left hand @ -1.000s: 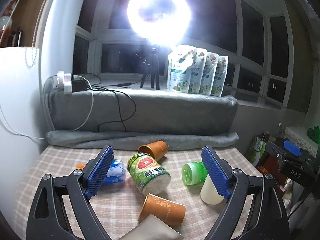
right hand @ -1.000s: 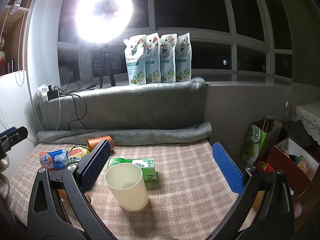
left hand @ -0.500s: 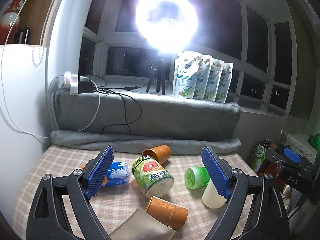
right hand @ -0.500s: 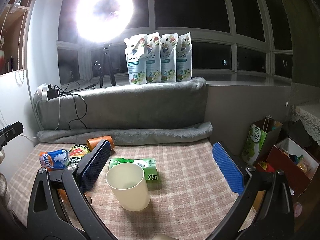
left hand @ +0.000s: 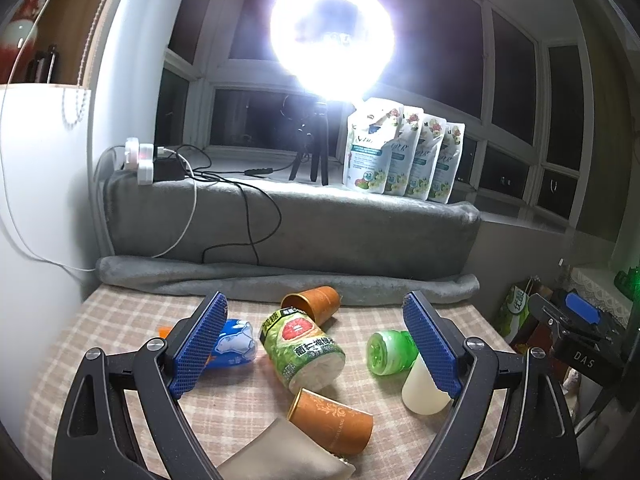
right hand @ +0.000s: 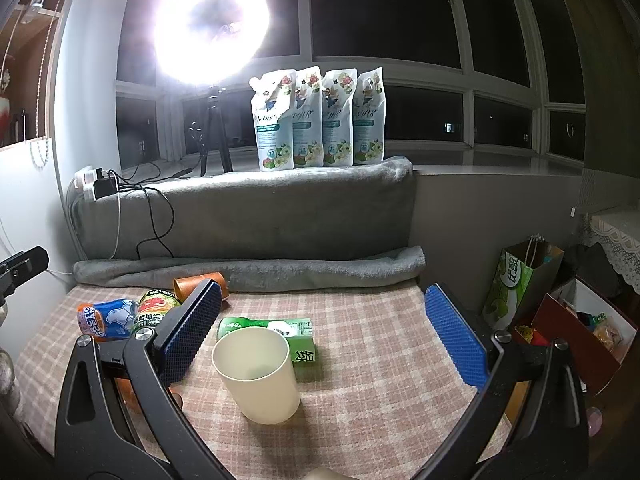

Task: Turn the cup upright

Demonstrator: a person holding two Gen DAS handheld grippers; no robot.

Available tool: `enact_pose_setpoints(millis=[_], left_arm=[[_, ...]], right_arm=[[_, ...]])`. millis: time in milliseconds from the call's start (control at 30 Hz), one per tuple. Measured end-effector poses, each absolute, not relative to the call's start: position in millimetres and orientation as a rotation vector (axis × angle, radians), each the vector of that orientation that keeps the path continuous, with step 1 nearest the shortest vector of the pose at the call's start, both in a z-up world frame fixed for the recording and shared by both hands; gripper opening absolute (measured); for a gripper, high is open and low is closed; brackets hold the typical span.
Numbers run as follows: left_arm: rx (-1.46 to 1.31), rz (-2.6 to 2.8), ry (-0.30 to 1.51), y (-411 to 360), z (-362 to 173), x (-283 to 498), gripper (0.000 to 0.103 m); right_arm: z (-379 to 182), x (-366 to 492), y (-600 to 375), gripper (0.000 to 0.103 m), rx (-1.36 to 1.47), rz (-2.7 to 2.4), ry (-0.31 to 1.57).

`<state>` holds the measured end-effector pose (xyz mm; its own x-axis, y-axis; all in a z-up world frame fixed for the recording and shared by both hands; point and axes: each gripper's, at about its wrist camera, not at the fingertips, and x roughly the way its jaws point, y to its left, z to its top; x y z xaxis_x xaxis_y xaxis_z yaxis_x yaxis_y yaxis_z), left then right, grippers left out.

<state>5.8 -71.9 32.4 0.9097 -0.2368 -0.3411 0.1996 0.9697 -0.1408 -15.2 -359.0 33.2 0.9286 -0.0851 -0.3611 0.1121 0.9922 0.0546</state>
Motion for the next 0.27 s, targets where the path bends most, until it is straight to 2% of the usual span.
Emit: enact_pose_setpoints(millis=[267], left_arm=[[-0.107,-0.215,0.355,-70.8,30.2,5.6,0.09]], right_arm=[[32.5,-12.2,-358.9,0.103,0.072,-0.096,0.372]])
